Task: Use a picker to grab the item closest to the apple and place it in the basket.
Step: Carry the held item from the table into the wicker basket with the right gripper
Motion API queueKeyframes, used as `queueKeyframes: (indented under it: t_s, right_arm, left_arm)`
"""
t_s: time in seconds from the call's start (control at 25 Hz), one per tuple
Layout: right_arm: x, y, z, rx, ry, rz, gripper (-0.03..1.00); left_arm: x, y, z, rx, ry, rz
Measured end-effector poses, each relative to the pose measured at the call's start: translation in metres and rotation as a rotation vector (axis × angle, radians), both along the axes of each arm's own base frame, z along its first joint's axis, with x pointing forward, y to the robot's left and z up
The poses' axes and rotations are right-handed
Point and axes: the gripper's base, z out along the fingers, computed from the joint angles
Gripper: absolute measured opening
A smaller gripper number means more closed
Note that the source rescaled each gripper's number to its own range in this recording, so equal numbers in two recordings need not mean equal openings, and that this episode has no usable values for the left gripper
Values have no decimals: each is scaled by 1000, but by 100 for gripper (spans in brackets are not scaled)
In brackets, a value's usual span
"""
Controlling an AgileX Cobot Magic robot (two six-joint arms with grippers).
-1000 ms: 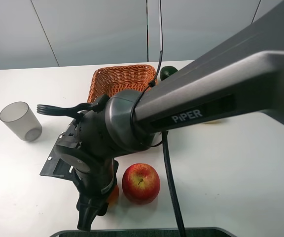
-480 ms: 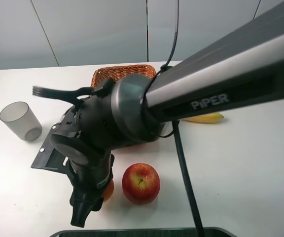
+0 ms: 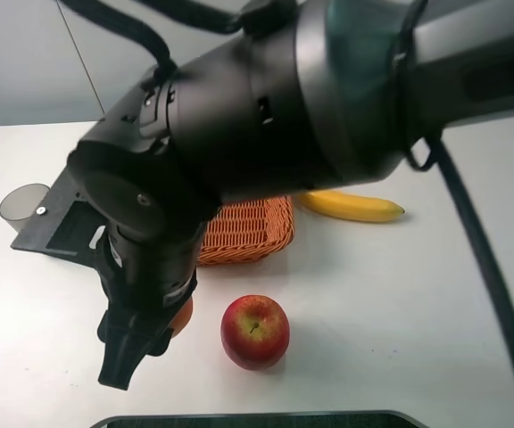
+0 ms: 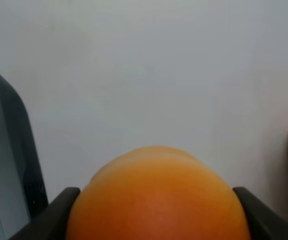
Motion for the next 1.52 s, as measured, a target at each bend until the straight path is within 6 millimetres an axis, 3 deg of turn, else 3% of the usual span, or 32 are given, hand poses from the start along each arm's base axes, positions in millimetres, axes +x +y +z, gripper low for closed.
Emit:
queueKeyframes:
  t_s: [0.24, 0.72, 0.96, 1.28, 1.52]
  right_arm:
    - [24, -17, 31, 92, 7, -109, 1]
    - [137, -80, 43, 241, -12, -501, 1]
    - [164, -87, 28, 304, -35, -597, 1]
    - [178, -74, -18, 310, -3, -647, 1]
    - [183, -71, -27, 344, -21, -659, 1]
  left_arm:
    - [0, 0, 0, 0, 0, 0]
    - [0, 0, 0, 0, 0, 0]
    - [0, 0, 0, 0, 0, 0]
    - [0, 0, 0, 0, 0, 0]
    - [0, 0, 0, 0, 0, 0]
